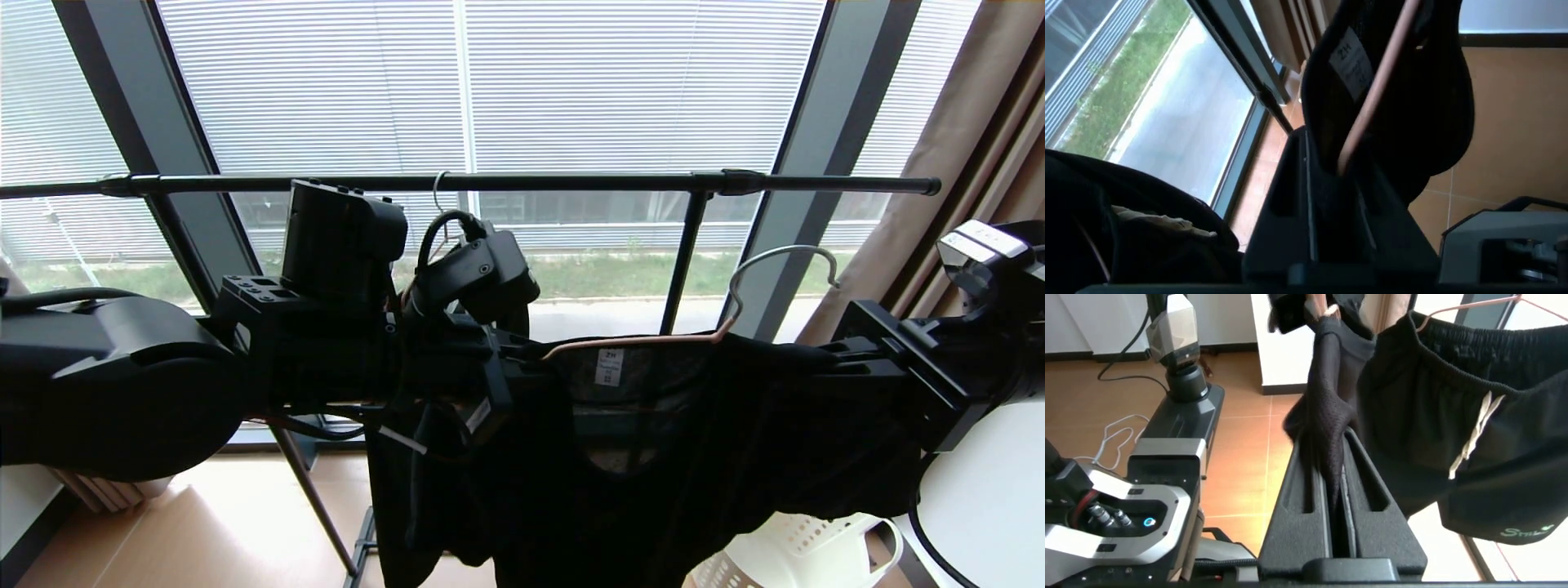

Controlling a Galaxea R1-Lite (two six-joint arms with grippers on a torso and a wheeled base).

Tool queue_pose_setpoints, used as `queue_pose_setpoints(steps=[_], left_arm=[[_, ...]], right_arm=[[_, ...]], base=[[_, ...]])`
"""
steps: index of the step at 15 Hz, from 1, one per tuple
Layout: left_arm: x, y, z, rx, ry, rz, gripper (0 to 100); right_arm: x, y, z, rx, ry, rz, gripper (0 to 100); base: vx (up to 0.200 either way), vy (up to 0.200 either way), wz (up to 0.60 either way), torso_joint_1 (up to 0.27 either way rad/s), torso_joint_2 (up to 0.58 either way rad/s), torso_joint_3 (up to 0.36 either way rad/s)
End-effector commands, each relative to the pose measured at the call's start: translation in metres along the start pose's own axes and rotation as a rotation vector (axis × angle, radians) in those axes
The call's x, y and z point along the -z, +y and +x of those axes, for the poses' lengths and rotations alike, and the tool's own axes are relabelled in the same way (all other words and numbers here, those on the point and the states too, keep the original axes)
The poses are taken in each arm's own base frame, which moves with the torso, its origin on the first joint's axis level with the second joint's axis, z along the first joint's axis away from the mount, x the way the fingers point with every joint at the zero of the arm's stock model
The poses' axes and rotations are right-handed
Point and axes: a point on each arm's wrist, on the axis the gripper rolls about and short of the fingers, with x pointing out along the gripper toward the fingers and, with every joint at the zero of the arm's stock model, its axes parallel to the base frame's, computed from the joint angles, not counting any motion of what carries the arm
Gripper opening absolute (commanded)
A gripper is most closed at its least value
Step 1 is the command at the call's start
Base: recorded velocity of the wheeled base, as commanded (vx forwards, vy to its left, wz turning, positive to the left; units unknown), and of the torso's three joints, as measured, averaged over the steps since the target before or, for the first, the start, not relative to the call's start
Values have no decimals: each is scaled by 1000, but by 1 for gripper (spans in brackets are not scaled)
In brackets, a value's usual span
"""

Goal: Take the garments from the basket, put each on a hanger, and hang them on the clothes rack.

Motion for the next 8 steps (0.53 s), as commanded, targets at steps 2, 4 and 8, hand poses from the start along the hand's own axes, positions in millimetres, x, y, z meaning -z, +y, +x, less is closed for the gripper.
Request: queue_pose_setpoints(steps=[2, 4, 8], left_arm=[[-2, -2, -6, -6, -8, 3, 0], [-1, -4, -9, -4, -6, 0, 0], [0, -5, -12, -5, -6, -20, 0]], right_arm=[[2, -5, 0, 7, 5, 10, 0], [3, -7, 0, 35, 27, 13, 0], [9, -9, 1, 59, 48, 21, 100]], base=[[0, 0, 0, 0, 0, 0], [0, 0, 0, 0, 0, 0], [0, 0, 0, 0, 0, 0]])
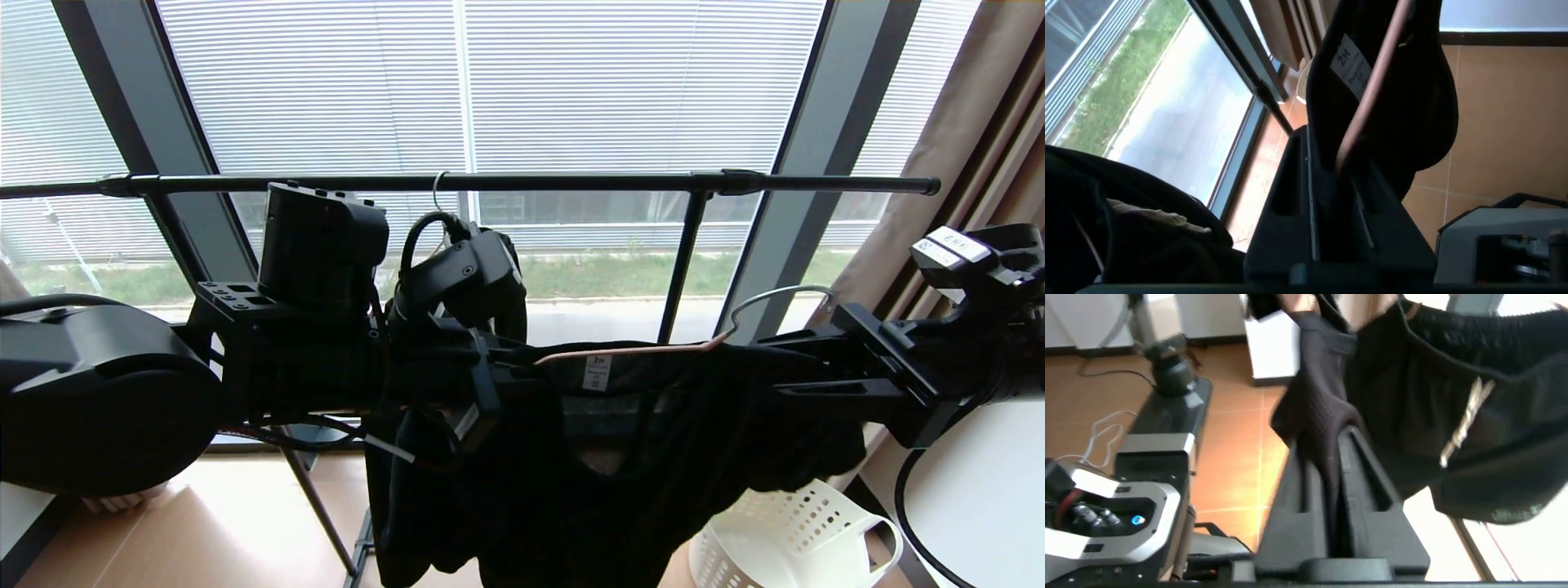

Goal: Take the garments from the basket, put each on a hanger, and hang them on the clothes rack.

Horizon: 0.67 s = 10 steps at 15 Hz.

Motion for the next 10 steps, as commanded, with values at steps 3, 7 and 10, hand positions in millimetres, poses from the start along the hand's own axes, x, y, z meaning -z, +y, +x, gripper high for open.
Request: queue_pose_setpoints(steps=[3, 7, 10], left_arm=[[-3, 0, -6, -5, -12, -42, 0], [3, 0, -10, 19, -12, -120, 0], [5, -4, -13, 47, -18, -127, 0]], right_arm=[[9, -7, -2, 8, 2, -13, 100], [9, -13, -10, 44, -13, -72, 100], [11, -17, -16, 68, -13, -56, 100]], base=[[0, 0, 0, 0, 0, 0], [0, 0, 0, 0, 0, 0], [0, 0, 0, 0, 0, 0]])
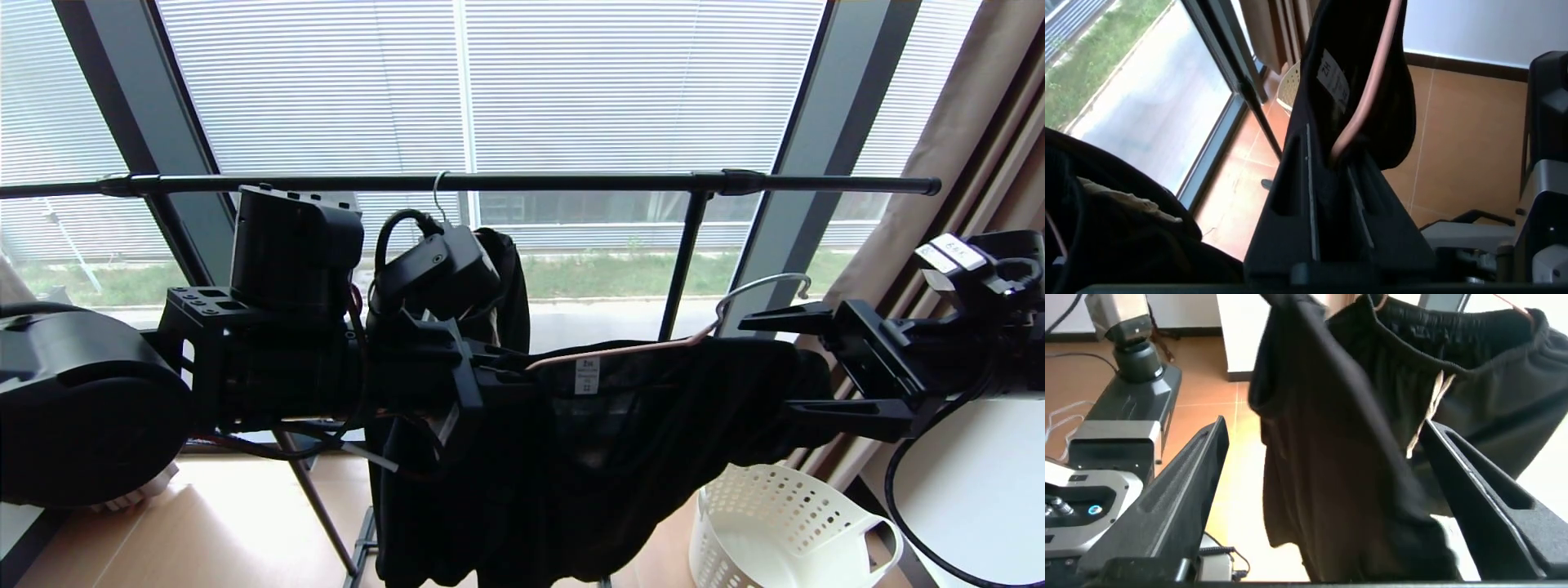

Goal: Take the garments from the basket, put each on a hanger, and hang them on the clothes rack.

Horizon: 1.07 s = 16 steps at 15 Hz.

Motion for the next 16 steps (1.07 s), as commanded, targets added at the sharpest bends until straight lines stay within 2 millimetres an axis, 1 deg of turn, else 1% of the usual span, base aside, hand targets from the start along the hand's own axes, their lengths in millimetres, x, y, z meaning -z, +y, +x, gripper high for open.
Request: queue_pose_setpoints(steps=[1, 2, 3, 5, 6, 8, 10, 12, 16], left_arm=[[-1, -2, -4, 0, -5, 0, 0], [-1, -2, -4, 0, -5, 0, 0], [-4, -2, -15, -12, -27, -74, 0], [-5, -1, -26, -16, -45, -124, 0], [-4, 0, -36, -25, -56, -156, 0], [0, 1, -46, -27, -63, -196, 0], [3, -1, -49, -25, -60, -207, 0], [8, -2, -52, -29, -51, -221, 0], [3, -4, -56, -18, -72, -248, 0]], right_arm=[[1, -3, -4, 17, 2, 5, 100], [1, -3, -4, 17, 2, 5, 100], [3, -9, -14, 58, 3, 9, 100], [3, -10, -20, 78, 3, 6, 100], [4, -12, -22, 87, 3, 9, 100], [9, -21, -24, 94, 5, 23, 100], [14, -27, -26, 103, 7, 40, 100], [25, -39, -28, 118, 15, 70, 100], [38, -53, -28, 143, 36, 110, 100]], base=[[0, 0, 0, 0, 0, 0], [0, 0, 0, 0, 0, 0], [0, 0, 0, 0, 0, 0], [0, 0, 0, 0, 0, 0], [0, 0, 0, 0, 0, 0], [0, 0, 0, 0, 0, 0], [0, 0, 0, 0, 0, 0], [0, 0, 0, 0, 0, 0], [0, 0, 0, 0, 0, 0]])
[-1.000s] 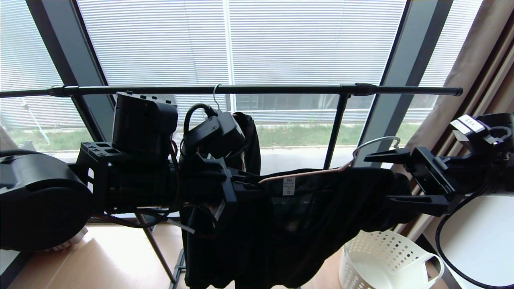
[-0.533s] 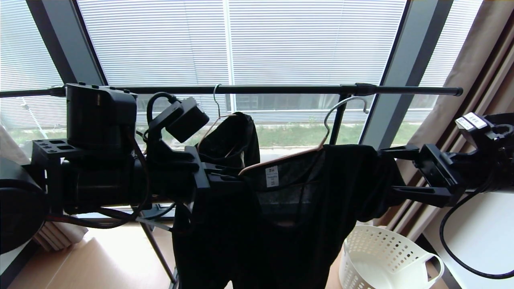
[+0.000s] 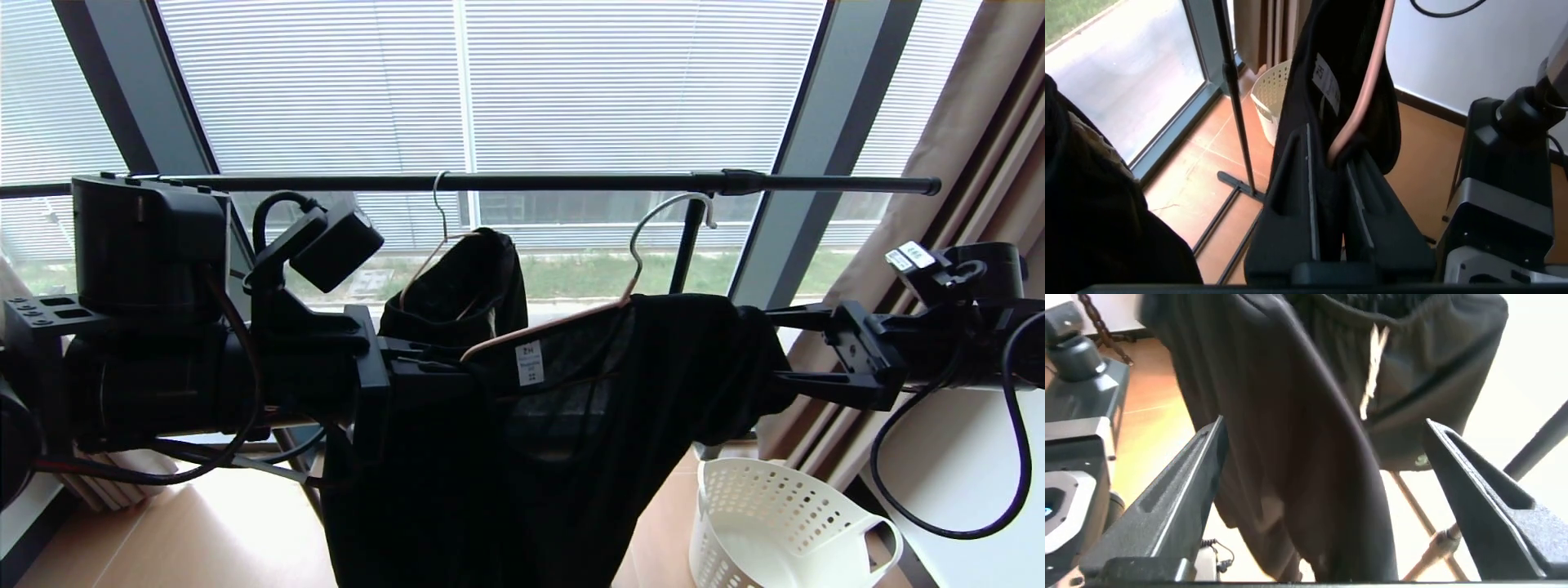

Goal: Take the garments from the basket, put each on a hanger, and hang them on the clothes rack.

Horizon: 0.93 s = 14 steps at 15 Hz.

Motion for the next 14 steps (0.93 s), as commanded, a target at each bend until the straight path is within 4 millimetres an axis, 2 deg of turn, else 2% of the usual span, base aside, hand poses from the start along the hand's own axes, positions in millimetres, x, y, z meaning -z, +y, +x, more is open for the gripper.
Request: queue_pose_setpoints(steps=[1, 6, 11, 12, 14], left_arm=[[-2, -2, -3, 17, -13, 5, 0], [-3, -2, -3, 24, -18, -31, 0], [-3, 0, -3, 17, -27, -31, 0], [-3, 0, -4, 16, -27, -33, 0], [-4, 0, -5, 14, -32, -44, 0]], right_arm=[[12, -9, 1, 5, 9, 34, 100], [21, -15, 4, 38, 46, 59, 100], [18, -17, 4, 40, 44, 49, 100], [17, -17, 4, 42, 43, 48, 0], [15, -18, 3, 46, 41, 54, 0]], base=[[0, 0, 0, 0, 0, 0], [0, 0, 0, 0, 0, 0], [0, 0, 0, 0, 0, 0], [0, 0, 0, 0, 0, 0], [0, 0, 0, 0, 0, 0]])
